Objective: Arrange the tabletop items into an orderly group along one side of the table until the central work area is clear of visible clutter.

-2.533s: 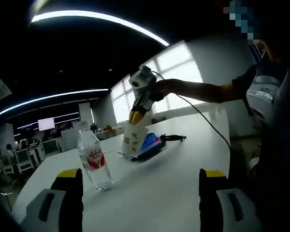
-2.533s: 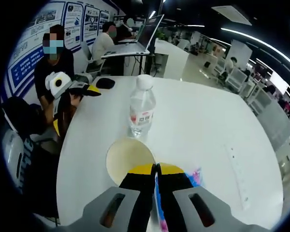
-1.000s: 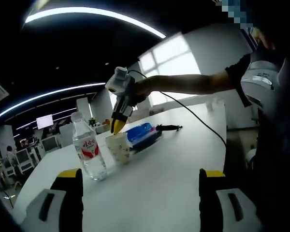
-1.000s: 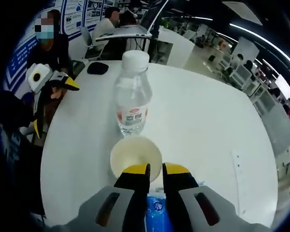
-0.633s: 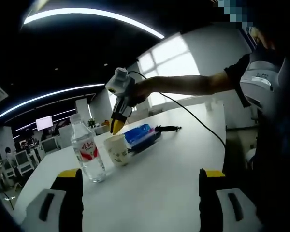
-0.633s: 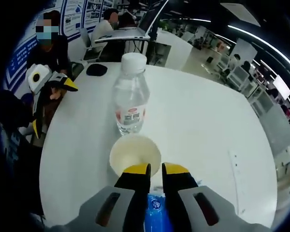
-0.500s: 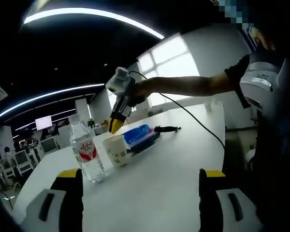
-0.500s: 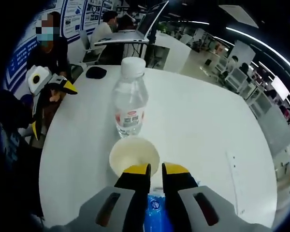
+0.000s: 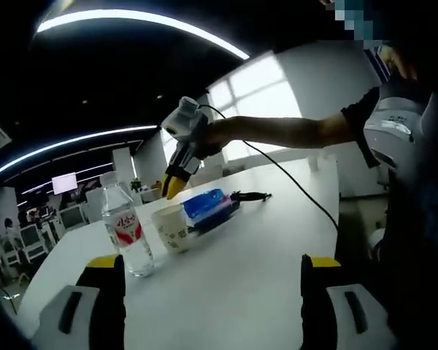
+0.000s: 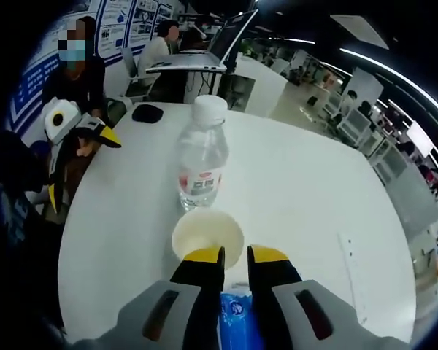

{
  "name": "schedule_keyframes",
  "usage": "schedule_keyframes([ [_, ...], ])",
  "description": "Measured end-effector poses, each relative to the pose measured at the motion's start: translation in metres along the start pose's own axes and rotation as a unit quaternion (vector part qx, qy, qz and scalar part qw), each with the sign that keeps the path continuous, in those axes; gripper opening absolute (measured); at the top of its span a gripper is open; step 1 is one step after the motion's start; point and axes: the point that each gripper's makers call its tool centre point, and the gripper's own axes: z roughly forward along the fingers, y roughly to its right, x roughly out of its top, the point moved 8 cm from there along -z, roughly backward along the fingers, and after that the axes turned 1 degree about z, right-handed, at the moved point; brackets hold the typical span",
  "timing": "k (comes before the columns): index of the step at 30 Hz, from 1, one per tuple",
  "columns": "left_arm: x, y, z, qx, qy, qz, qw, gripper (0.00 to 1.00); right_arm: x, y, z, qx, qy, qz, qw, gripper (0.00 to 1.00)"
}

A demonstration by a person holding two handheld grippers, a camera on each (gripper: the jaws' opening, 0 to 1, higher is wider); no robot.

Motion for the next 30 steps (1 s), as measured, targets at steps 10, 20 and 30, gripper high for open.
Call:
schedule_keyframes([
  [10, 0.015, 0.006, 0.013, -0.019, 0.000, 0.014, 0.9997, 1.00, -0.008, 0.001, -0.011, -0.008, 0.016, 0.007, 0.9998, 0.11],
  [20, 0.037, 0.019, 0.043, -0.062, 0.017, 0.037, 0.9973, 0.99, -0.029, 0.003, -0.035, -0.026, 0.033, 0.024, 0.9988, 0.11],
  [30, 0.043, 0.026, 0.070, -0.091, 0.011, 0.040, 0.9950, 0.99, -0.051, 0.004, -0.052, -0.044, 0.031, 0.036, 0.9979, 0.11],
])
